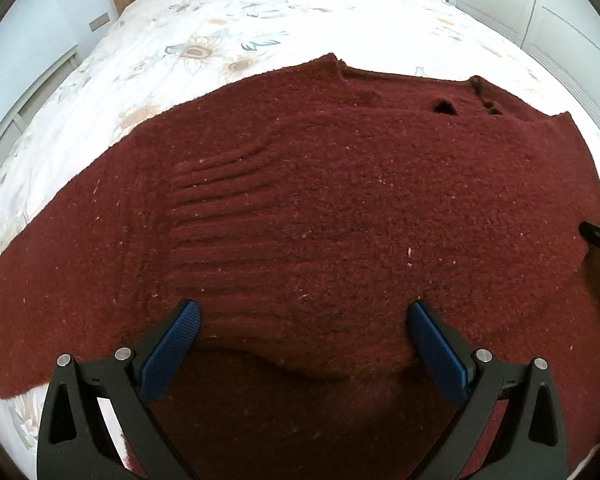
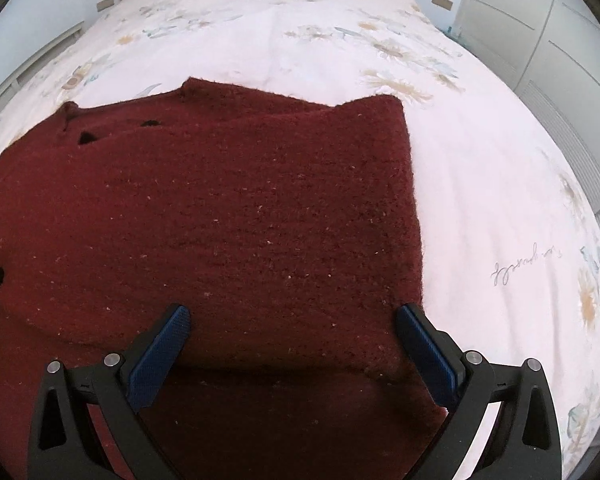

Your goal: Fold small clothes

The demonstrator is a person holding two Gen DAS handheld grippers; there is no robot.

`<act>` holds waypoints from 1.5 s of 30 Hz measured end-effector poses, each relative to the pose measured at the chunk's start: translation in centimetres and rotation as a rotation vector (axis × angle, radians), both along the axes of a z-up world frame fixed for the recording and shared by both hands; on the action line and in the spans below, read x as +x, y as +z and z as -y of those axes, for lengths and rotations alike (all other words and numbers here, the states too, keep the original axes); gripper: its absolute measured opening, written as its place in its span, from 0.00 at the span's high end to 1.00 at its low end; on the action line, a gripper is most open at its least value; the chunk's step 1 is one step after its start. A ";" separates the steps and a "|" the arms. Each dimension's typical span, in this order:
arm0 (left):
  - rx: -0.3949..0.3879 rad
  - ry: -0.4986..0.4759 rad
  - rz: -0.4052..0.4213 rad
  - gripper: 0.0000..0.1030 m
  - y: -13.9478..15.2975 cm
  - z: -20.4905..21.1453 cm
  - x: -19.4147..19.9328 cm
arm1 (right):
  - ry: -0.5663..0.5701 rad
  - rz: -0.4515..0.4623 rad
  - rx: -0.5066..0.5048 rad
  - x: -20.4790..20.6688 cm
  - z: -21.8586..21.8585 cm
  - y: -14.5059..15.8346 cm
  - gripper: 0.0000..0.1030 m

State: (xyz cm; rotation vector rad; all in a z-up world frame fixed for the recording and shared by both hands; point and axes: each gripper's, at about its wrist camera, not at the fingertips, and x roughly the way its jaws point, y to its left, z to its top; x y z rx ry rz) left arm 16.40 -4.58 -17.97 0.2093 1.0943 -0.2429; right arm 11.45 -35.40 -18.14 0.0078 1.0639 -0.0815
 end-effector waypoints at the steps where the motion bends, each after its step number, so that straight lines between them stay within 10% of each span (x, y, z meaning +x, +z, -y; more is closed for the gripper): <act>1: 0.001 0.008 -0.002 0.01 0.0 0.1 0.1 | 0.000 0.003 -0.008 -0.1 -0.1 0.0 0.00; 14: -0.050 0.103 0.024 0.01 1.2 0.8 -0.4 | 0.016 -0.008 -0.004 -0.9 -0.9 1.8 0.00; 26: -0.110 0.171 0.128 0.01 9.3 -4.0 -3.2 | 0.026 0.079 -0.016 -6.3 -2.7 8.1 0.00; 45: -0.185 0.727 0.010 0.01 9.1 -26.5 -5.2 | -0.002 0.102 -0.035 -9.6 -5.1 11.2 0.00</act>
